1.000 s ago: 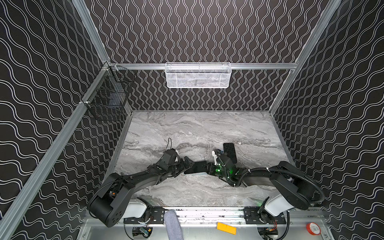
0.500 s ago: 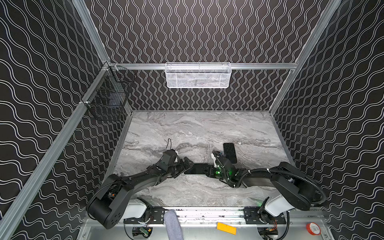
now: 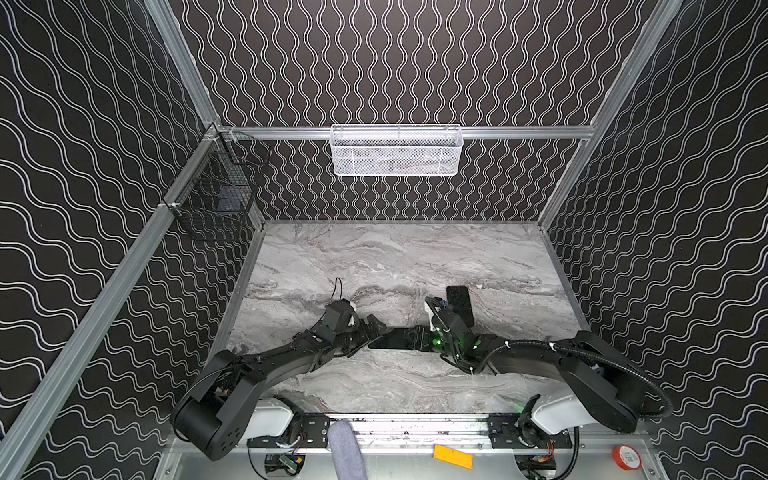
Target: Put the phone into the phone case
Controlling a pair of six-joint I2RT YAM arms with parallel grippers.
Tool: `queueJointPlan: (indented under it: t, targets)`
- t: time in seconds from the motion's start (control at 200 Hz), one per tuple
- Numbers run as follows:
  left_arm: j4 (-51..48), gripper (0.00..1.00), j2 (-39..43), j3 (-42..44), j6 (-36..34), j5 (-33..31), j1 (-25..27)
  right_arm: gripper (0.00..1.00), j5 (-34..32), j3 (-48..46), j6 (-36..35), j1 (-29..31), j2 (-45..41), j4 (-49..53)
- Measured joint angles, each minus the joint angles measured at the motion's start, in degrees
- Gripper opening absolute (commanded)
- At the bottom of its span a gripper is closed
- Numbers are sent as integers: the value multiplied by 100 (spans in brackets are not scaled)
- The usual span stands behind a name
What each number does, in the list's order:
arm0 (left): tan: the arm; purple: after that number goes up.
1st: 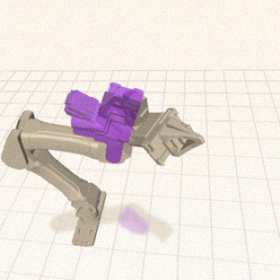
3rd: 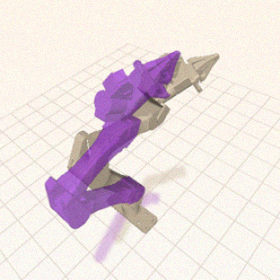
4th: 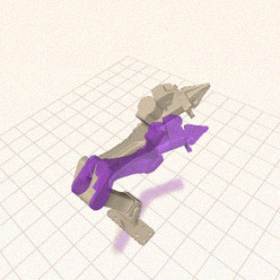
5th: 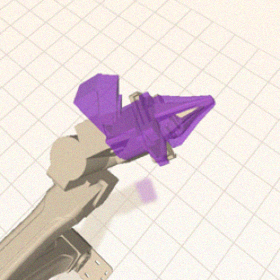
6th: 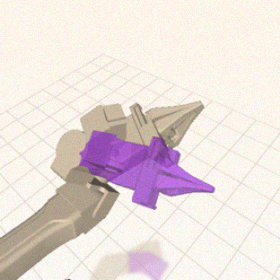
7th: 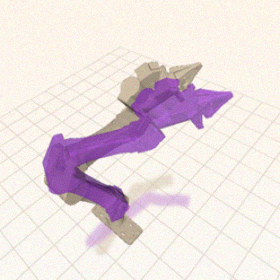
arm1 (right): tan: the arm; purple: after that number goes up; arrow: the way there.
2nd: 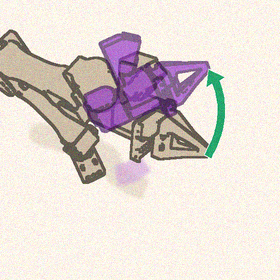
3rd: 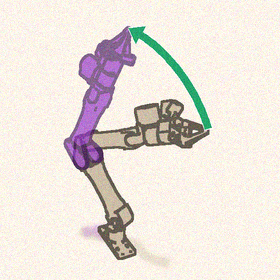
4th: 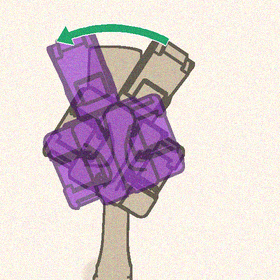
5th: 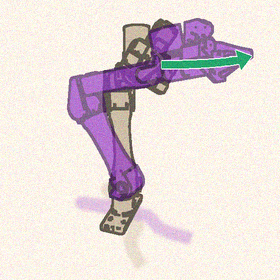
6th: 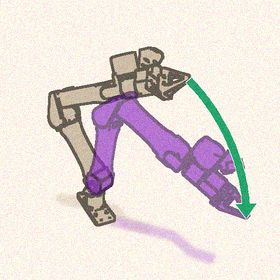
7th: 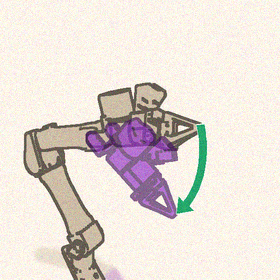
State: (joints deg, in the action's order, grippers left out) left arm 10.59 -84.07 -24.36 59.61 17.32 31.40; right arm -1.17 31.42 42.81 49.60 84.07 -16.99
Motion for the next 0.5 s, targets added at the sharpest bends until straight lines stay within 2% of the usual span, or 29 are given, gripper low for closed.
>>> queueJointPlan:
  t: [0.245, 0.495]
  targets:
    - [2, 96, 70, 63, 4, 35, 0, 50, -299, 85, -44, 0, -221, 348]
    - [-656, 86, 81, -157, -199, -260, 2, 34, -389, 212, -146, -2, -50, 503]
